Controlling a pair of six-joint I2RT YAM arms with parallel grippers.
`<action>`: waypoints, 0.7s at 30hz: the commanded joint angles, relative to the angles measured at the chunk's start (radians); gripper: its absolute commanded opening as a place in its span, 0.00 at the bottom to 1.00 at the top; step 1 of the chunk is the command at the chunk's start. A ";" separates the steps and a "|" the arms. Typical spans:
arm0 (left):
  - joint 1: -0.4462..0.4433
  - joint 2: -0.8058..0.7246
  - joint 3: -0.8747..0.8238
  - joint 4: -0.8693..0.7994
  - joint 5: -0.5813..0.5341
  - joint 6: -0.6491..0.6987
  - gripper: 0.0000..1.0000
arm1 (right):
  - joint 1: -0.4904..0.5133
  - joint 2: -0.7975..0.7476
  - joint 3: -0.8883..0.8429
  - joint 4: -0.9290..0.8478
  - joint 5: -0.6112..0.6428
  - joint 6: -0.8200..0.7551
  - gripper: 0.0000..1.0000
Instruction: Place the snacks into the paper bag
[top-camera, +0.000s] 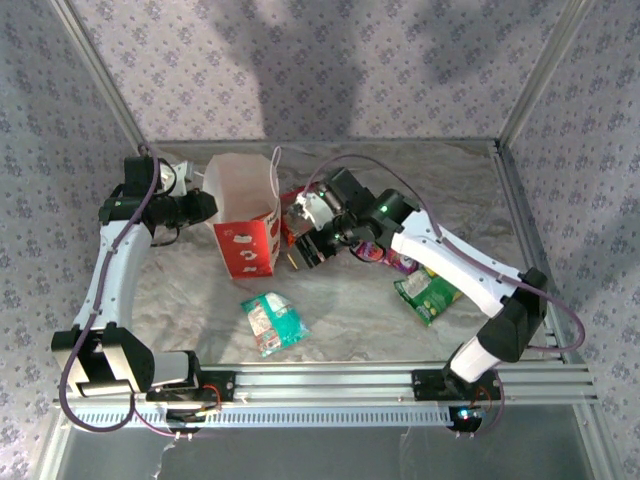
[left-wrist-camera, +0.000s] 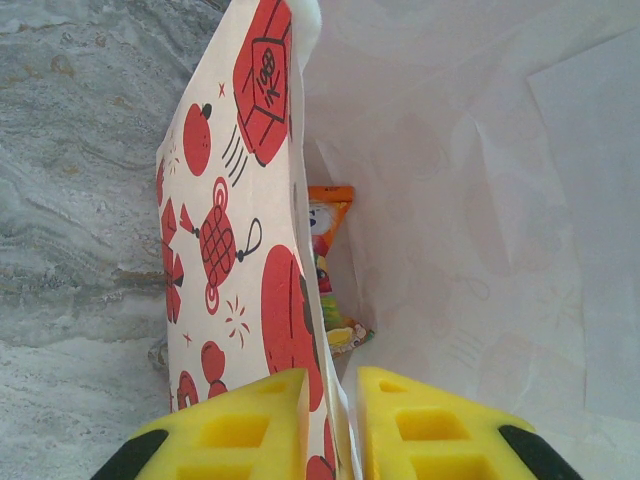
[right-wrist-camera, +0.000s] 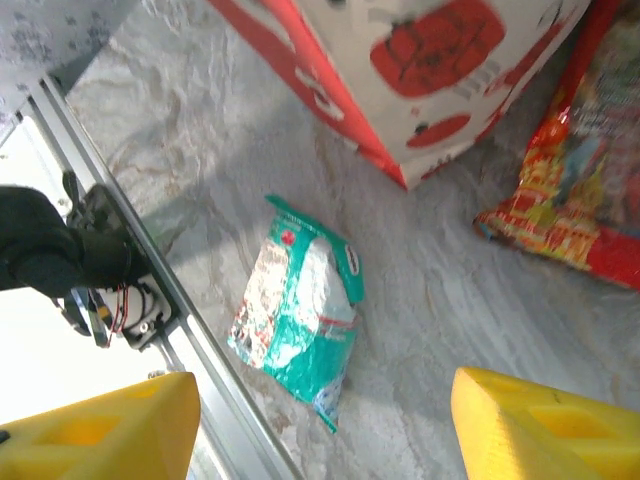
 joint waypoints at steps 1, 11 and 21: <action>0.007 -0.028 0.037 -0.023 -0.003 -0.003 0.20 | -0.004 0.009 -0.044 0.016 -0.068 -0.001 0.68; 0.005 -0.038 0.063 -0.029 -0.008 -0.023 0.26 | 0.004 0.123 -0.133 0.071 -0.135 0.027 0.68; -0.016 -0.009 0.107 -0.041 -0.004 -0.030 0.32 | 0.015 0.177 -0.204 0.115 -0.177 0.032 0.68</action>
